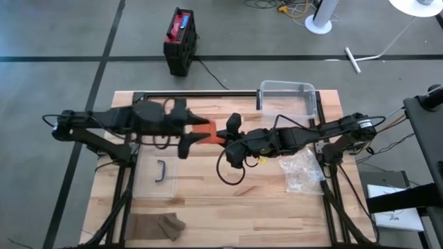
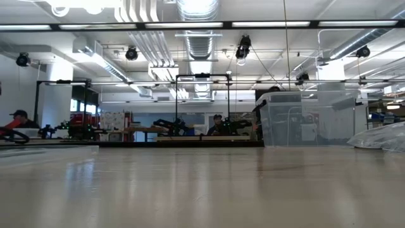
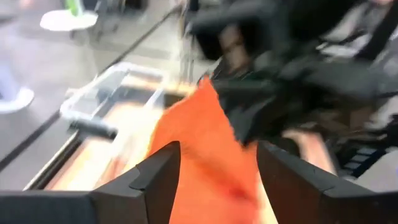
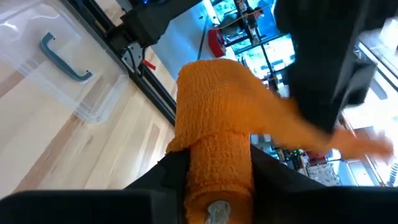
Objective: Roll bandage
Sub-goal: Roll the orange bandage
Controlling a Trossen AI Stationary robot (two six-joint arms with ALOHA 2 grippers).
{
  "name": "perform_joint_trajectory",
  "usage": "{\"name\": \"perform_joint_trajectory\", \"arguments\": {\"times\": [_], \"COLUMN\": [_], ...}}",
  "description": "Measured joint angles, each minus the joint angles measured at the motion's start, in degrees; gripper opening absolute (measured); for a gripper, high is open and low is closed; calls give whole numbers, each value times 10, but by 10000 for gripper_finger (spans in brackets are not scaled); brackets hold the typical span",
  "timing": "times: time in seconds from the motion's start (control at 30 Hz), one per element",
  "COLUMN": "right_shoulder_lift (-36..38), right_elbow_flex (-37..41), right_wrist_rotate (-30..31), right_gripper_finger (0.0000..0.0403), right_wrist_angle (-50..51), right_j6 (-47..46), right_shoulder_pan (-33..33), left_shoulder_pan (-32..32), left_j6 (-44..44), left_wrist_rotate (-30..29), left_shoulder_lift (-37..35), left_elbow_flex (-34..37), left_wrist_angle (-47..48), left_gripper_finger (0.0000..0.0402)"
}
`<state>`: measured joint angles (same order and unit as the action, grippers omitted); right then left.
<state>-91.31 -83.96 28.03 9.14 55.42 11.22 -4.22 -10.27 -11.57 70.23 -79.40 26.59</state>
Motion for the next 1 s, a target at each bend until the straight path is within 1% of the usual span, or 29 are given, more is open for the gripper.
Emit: {"name": "perform_joint_trajectory", "arguments": {"times": [0.13, 0.27, 0.37, 0.5, 0.67, 0.7, 0.83, 1.0], "right_shoulder_lift": [0, 0, 0, 0, 0, 0, 0, 0], "right_elbow_flex": [0, 0, 0, 0, 0, 0, 0, 0], "right_wrist_rotate": [1, 0, -5, -11, -15, -15, -15, -10], "right_gripper_finger": [93, 98, 103, 102, 93, 93, 100, 103], "right_wrist_angle": [0, 9, 12, 12, 5, 4, -16, -22], "right_j6": [0, 0, 0, 0, 25, 33, 58, 61], "right_shoulder_pan": [0, 0, 0, 0, 4, 7, 18, 19], "left_shoulder_pan": [30, 40, 40, 40, 46, 48, 56, 55], "left_j6": [-8, -2, 9, 18, 63, 70, 107, 154], "left_wrist_rotate": [1, 25, 74, 135, 211, 218, 220, 227], "left_shoulder_lift": [49, 89, 107, 122, 130, 130, 122, 91], "left_elbow_flex": [-43, -101, -144, -185, -201, -202, -205, -205], "left_wrist_angle": [71, 153, 197, 225, 262, 273, 290, 289], "left_gripper_finger": [197, 194, 201, 219, 248, 253, 270, 285]}}
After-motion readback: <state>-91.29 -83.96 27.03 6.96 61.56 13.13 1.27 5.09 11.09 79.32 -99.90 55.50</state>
